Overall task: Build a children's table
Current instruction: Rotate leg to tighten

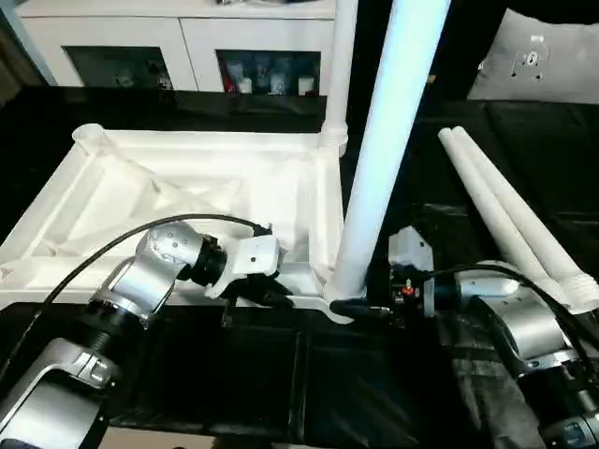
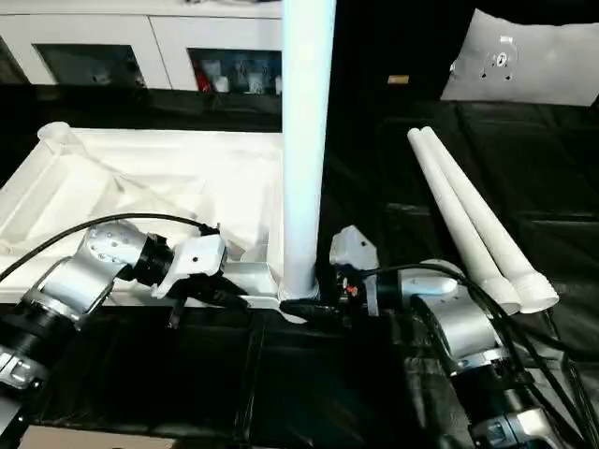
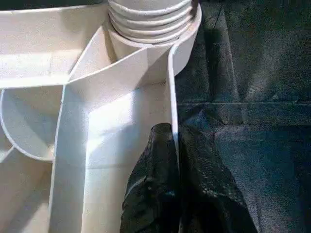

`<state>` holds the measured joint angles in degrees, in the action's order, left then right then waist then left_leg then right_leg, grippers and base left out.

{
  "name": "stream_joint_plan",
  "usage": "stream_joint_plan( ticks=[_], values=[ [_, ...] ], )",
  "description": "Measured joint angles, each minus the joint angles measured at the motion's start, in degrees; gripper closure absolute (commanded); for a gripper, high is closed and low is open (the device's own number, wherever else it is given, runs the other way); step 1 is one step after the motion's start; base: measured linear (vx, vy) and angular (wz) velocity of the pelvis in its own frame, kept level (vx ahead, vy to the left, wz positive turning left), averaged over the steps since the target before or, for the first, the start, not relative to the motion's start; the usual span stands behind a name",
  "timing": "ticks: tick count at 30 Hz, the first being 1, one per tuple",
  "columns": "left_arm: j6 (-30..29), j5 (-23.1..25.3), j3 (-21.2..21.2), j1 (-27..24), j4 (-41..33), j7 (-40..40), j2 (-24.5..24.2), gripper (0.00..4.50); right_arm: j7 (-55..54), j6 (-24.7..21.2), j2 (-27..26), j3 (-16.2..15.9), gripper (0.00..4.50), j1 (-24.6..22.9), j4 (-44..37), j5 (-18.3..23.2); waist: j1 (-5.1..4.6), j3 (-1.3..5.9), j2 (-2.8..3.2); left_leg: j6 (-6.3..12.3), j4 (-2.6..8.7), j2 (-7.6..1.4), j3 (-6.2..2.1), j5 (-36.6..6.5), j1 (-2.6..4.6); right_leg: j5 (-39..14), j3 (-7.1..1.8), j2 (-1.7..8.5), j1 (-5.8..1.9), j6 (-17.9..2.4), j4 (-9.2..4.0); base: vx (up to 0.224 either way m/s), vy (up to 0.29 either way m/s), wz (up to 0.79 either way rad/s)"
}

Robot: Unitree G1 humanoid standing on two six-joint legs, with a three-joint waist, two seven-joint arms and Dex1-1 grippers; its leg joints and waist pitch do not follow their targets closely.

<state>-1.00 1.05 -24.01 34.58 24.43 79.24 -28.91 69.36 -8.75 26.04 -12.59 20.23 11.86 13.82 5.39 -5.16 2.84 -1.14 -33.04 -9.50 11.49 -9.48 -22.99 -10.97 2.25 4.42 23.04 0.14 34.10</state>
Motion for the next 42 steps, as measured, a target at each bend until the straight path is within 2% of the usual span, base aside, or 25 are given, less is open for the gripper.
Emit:
stream_joint_plan(
  ticks=[1, 3, 5, 18, 22, 25, 29, 32, 33, 37, 39, 40, 42],
  values=[
    [0.3, 0.0, 0.0, 0.2, 0.4, 0.4, 0.0, 4.50, 0.2, -0.1, 0.1, -0.2, 1.32, 0.3, 0.1, 0.0, 0.01, 0.00, 0.00, 0.00, 0.00, -0.01, 0.00, 0.0, 0.00, 0.0, 0.02, 0.00, 0.00, 0.0, 0.01, 0.000, 0.000, 0.00],
    [1.0, 0.0, -0.1, 0.3, 0.8, 0.8, -0.2, 4.50, 0.9, -0.4, 0.2, -0.4, 1.69, 0.5, 0.2, 0.0, 0.09, 0.00, 0.00, 0.00, 0.00, -0.03, 0.00, 0.0, 0.00, 0.0, 0.06, 0.00, 0.00, 0.0, 0.01, 0.000, 0.000, 0.00],
    [1.7, 0.0, -0.2, 0.6, 1.3, 1.2, -0.3, 4.50, 1.4, -0.5, 0.2, -0.7, 1.76, 0.8, 0.3, 0.0, 0.08, 0.00, -0.01, 0.00, -0.01, -0.03, 0.00, 0.0, 0.00, 0.0, 0.04, 0.00, -0.01, 0.0, 0.01, 0.000, 0.000, 0.00],
    [1.4, 0.0, -0.3, 0.9, 1.8, 0.9, 0.0, 4.50, 1.6, -1.9, -0.3, -0.5, 1.87, 0.6, 0.6, 0.3, 0.12, 0.03, -0.08, 0.00, -0.01, -0.04, 0.01, 0.0, 0.01, 0.0, 0.05, 0.00, -0.04, 0.0, 0.00, 0.000, 0.000, 0.00],
    [-5.4, -0.2, 1.6, 0.3, 0.5, -2.2, 1.4, 4.50, -4.8, -5.0, -4.0, 2.1, 1.88, -1.9, -0.7, 1.4, -0.21, 0.05, -0.20, -0.01, 0.01, -0.04, 0.02, 0.0, 0.22, 0.0, 0.01, 0.00, -0.18, 0.0, 0.03, 0.000, 0.000, 0.00],
    [-12.0, 0.6, 3.9, -0.4, -1.3, -7.8, 3.0, 4.50, -15.0, -7.9, -8.8, 4.6, 1.89, -2.9, -1.8, 0.6, -0.79, -0.04, -0.30, -0.08, 0.08, -0.03, 0.03, 0.0, 0.46, -0.2, -0.03, 0.02, -0.22, 0.3, 0.00, 0.000, 0.000, 0.00],
    [-19.0, 1.4, 6.0, -1.2, -3.3, -15.6, 7.3, 4.50, -26.9, -10.0, -13.8, 7.4, 1.90, -2.9, -2.3, -1.9, -2.40, -0.13, -0.29, -0.09, 0.13, 0.09, 0.02, 0.0, 0.65, -0.2, -0.08, 0.13, -0.21, 0.3, -0.21, 0.000, 0.000, 0.00],
    [-24.5, 2.8, 7.9, -2.1, -5.6, -23.3, 11.8, 4.50, -37.8, -11.1, -19.3, 9.6, 1.91, -1.9, -2.0, -5.1, -3.26, -0.16, -0.23, -0.09, 0.15, 0.14, 0.02, 0.0, 0.66, -0.2, -0.06, 0.19, -0.11, 0.3, -0.33, 0.000, 0.000, 0.00],
    [-25.5, 2.9, 8.0, -2.3, -6.3, -24.6, 12.6, 4.50, -39.3, -11.1, -19.7, 9.7, 1.91, -1.8, -2.0, -5.5, -3.43, -0.17, -0.21, -0.09, 0.18, 0.17, 0.02, 0.0, 0.67, -0.2, -0.05, 0.21, -0.11, 0.3, -0.42, 0.000, 0.000, 0.00],
    [-31.3, 4.0, 9.3, -3.8, -10.2, -31.8, 17.2, 4.50, -47.6, -11.9, -22.8, 10.4, 1.91, -0.7, -2.0, -8.1, -3.63, -0.14, -0.18, -0.09, 0.64, 0.25, 0.04, 0.0, 0.66, -0.1, -0.02, 0.21, -0.11, 0.2, -1.03, 0.000, 0.000, 0.00],
    [-33.5, 4.3, 9.4, -4.4, -12.0, -34.0, 18.6, 4.50, -49.4, -10.8, -23.3, 10.4, 1.91, -0.7, -2.1, -9.3, -3.58, -0.12, -0.17, -0.09, 0.63, 0.27, 0.08, 0.0, 0.65, 0.0, -0.06, 0.21, -0.11, 0.1, -1.03, 0.000, 0.000, 0.00],
    [-33.9, 4.3, 9.3, -4.7, -12.6, -34.2, 18.7, 4.50, -49.4, -9.8, -23.3, 10.4, 1.35, -1.1, -2.1, -9.4, -3.51, -0.12, -0.16, -0.09, 0.64, 0.27, 0.09, 0.0, 0.63, 0.0, -0.06, 0.21, -0.10, 0.1, -1.03, 0.000, 0.000, 0.00],
    [-33.9, 4.4, 9.0, -5.0, -13.5, -34.2, 18.6, 4.50, -49.4, -7.9, -23.4, 10.4, 1.21, -1.9, -2.2, -9.5, -3.38, -0.10, -0.13, -0.09, 0.69, 0.27, 0.09, 0.0, 0.64, 0.4, -0.04, 0.21, -0.10, -0.2, -1.02, 0.028, -0.005, 0.01]
  ],
)
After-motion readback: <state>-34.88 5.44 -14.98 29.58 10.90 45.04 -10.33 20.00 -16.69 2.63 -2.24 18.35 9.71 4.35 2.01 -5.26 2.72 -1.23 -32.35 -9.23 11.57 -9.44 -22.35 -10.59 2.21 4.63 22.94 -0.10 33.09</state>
